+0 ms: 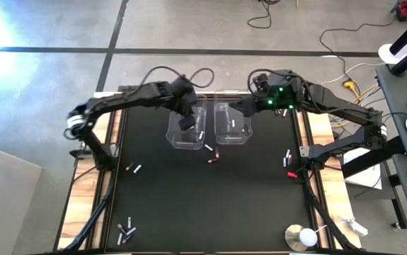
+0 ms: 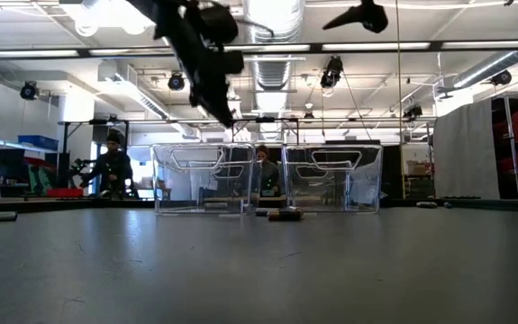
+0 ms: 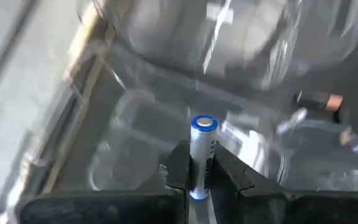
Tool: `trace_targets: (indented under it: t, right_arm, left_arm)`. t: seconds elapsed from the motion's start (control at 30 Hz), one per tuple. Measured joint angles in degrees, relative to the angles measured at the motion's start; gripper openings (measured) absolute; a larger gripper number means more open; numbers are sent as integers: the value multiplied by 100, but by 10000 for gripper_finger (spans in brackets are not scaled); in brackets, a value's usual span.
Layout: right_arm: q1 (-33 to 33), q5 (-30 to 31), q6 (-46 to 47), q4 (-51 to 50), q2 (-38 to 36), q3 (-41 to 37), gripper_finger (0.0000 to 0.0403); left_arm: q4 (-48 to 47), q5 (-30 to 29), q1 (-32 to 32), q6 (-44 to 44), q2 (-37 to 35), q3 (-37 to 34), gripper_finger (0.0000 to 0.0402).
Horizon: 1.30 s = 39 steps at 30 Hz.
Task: Sort batteries
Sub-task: Put the white battery into the left transparent bin
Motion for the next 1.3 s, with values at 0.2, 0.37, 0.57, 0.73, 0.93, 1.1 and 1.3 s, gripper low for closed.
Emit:
trace_targets:
  t: [0.2, 0.37, 0.57, 0.73, 0.93, 1.1, 1.3]
  right_arm:
    - [-158, -1, -749, -826, -19, 0, 336]
    - [-265, -4, -1365, -1198, -4, -79, 334]
    - [-259, -11, -1965, -1718, -11, -79, 334]
    - [-227, -2, -2204, -1980, -11, -142, 330]
    - [-156, -5, -2358, -2294, -188, -368, 320]
    - [-156, -4, -2166, -2280, -711, -781, 311]
    - [-156, -3, -1768, -1851, -1354, -1401, 304]
  left_arm:
    - [-880, 0, 12, 78, 943, 632, 16]
    - [-1337, 2, 59, 53, 1521, 993, 16]
    - [-1427, 30, 145, -430, 1749, 1015, 16]
    - [-1033, 192, 295, -756, 1747, 903, 21]
    - [-877, 188, 206, -114, 1745, 775, 15]
    - [-762, 169, 200, 247, 1741, 607, 15]
    - [-295, 147, 278, 96, 1741, 193, 15]
